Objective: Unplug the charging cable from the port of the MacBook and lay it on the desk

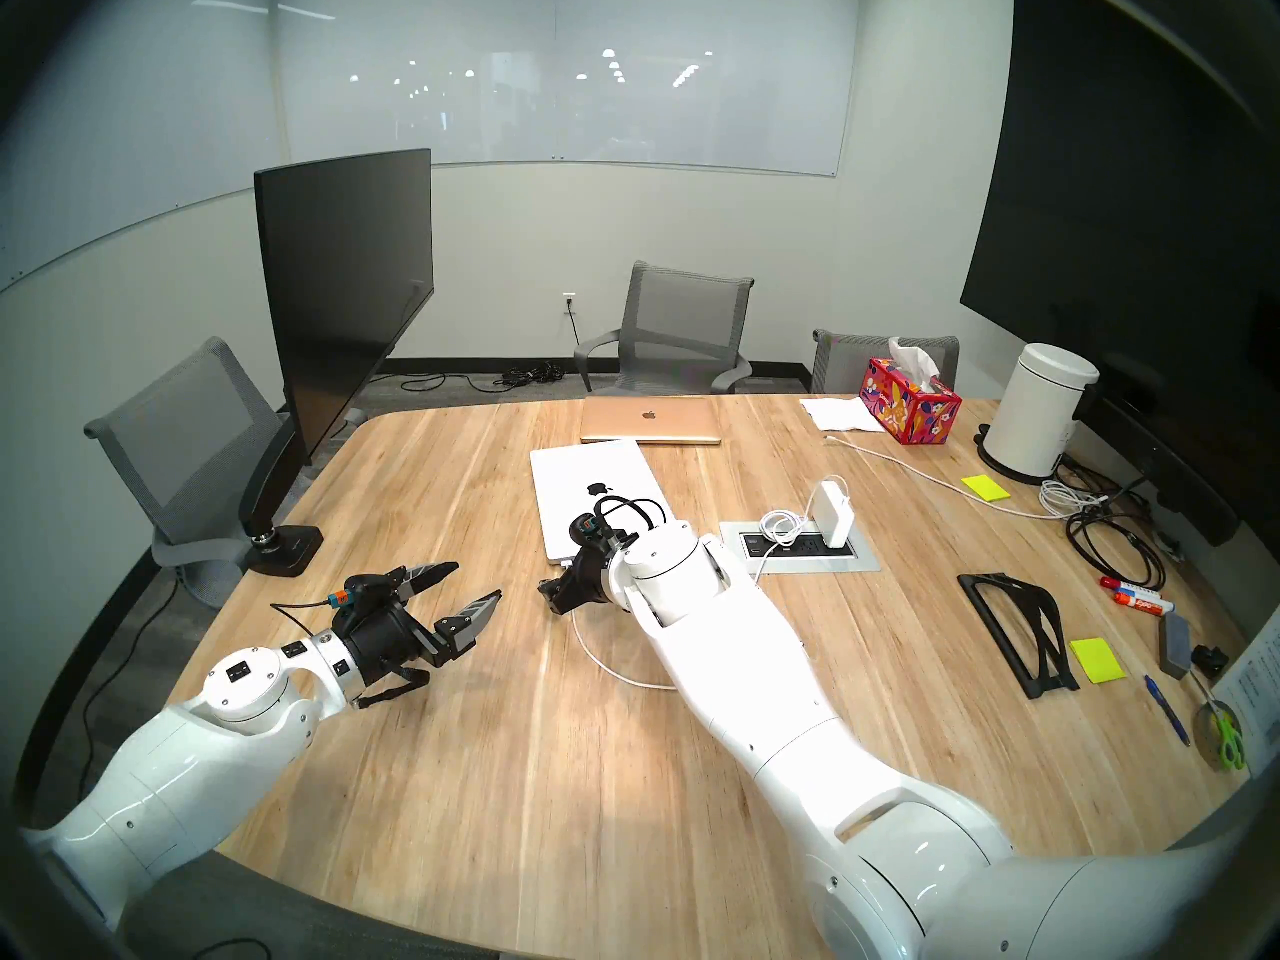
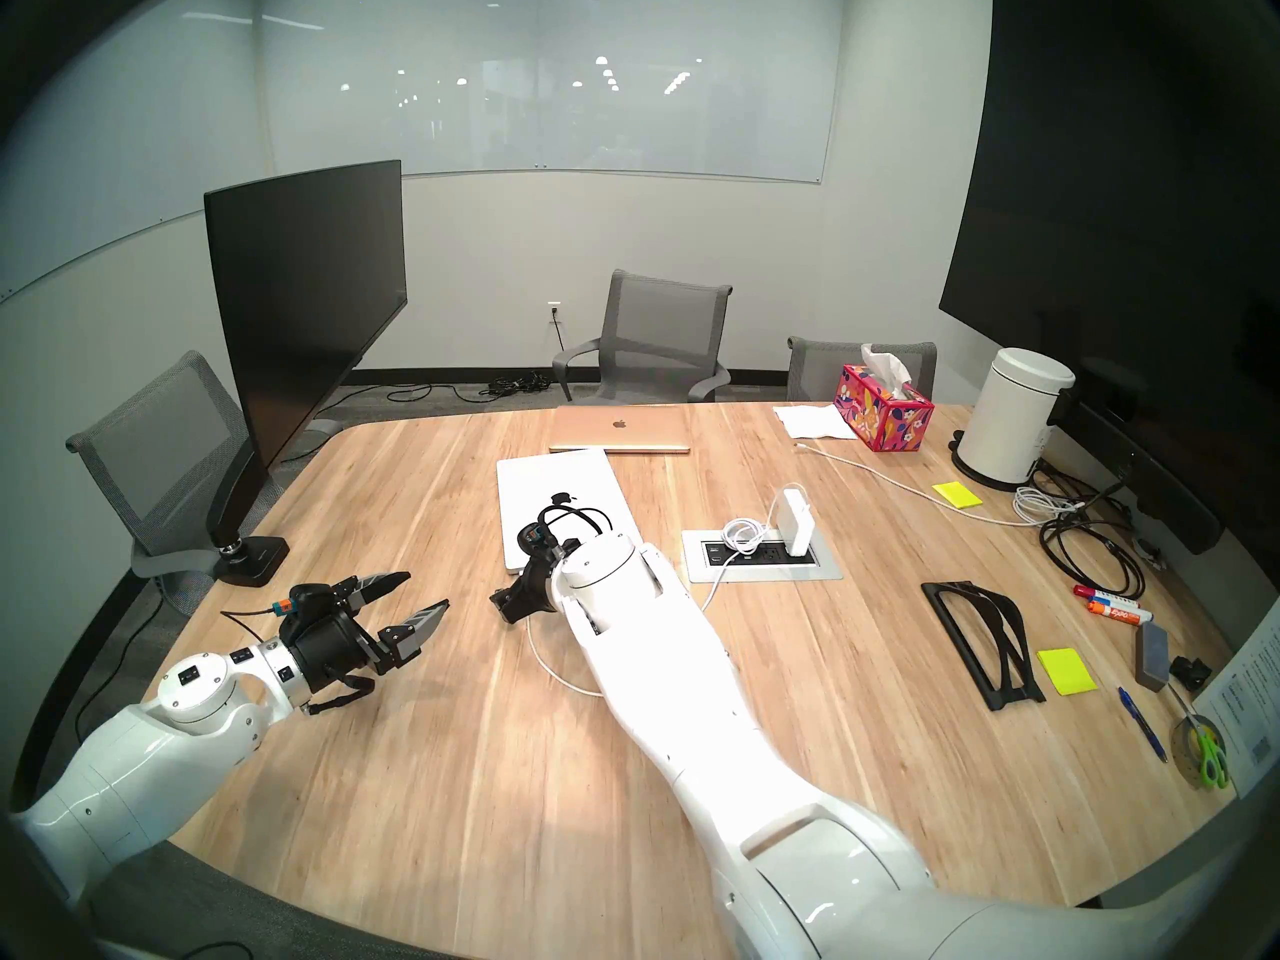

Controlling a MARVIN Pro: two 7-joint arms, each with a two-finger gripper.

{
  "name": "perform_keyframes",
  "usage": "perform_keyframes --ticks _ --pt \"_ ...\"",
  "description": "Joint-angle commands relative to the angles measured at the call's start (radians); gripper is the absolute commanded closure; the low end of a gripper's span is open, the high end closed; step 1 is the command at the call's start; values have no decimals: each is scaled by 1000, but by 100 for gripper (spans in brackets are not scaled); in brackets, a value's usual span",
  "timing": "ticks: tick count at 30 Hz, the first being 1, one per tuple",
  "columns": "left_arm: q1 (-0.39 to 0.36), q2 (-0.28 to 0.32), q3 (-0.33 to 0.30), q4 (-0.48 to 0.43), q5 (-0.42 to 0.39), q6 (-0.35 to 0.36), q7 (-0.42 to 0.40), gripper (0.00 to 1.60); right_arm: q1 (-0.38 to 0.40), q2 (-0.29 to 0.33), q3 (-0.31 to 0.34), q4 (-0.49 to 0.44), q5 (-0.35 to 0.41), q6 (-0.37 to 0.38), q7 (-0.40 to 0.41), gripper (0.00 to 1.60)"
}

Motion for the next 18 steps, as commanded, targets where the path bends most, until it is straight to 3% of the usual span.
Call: perform_keyframes --ticks 1,18 --pt "-4 -1 -6 -11 -1 -9 1 0 23 -49 38 -6 36 34 -6 0" --pt "-4 -1 -6 -11 -1 -9 1 0 17 -70 81 -20 60 103 -19 0"
